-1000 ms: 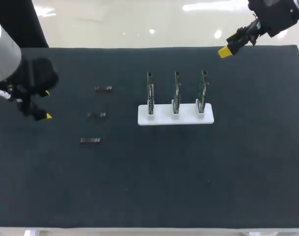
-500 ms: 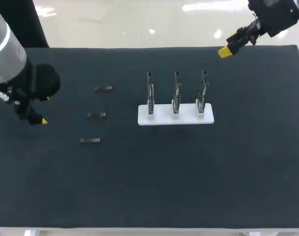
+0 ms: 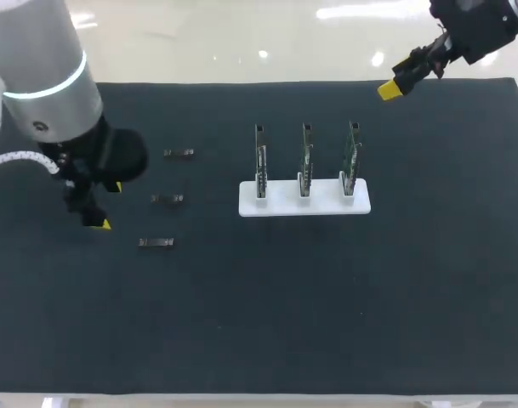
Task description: Pick up the optical module with the left hand, and insert it into the network port with the right hand.
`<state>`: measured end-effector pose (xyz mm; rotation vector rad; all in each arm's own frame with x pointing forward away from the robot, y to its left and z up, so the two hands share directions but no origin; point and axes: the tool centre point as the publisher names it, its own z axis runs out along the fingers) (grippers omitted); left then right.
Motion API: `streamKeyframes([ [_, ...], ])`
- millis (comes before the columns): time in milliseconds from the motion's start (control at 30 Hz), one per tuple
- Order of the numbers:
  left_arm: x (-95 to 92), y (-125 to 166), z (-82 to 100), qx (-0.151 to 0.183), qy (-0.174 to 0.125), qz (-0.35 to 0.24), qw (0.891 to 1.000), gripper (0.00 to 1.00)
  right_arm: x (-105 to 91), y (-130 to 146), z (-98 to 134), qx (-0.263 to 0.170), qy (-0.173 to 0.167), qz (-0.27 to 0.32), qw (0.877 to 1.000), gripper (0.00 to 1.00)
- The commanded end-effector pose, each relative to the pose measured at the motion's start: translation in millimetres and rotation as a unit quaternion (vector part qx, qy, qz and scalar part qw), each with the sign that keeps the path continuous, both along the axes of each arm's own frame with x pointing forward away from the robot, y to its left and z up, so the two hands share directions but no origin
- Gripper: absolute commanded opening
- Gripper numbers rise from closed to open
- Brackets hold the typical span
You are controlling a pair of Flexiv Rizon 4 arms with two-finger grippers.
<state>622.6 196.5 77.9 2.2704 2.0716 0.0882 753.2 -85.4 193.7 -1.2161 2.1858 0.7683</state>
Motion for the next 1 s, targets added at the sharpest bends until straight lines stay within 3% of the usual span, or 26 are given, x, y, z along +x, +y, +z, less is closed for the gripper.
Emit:
streamKeyframes([
  [33,9.8,-4,-6.9,0.002,0.032,0.001,0.999,1.00,-0.6,0,0,0.000,0.000,-0.001,1.000,1.00],
  [100,9.5,-7,-14.9,0.006,0.023,0.002,1.000,1.00,-0.6,0,0,0.000,0.000,-0.001,1.000,1.00],
  [633,9.5,-7,-14.9,0.006,0.023,0.002,1.000,1.00,-0.6,0,0,0.000,0.000,-0.001,1.000,1.00],
  [700,1.1,-7,-12.5,-0.041,0.029,-0.007,0.999,1.00,-0.6,0,0,0.000,0.000,-0.001,1.000,1.00],
  [800,-2.7,-3,-9.6,-0.062,0.062,-0.023,0.996,1.00,-0.6,0,0,0.000,0.000,-0.001,1.000,1.00],
  [1000,2.4,1,-17.9,-0.091,0.072,-0.015,0.993,1.00,-0.6,0,0,0.000,0.000,-0.001,1.000,1.00],
])
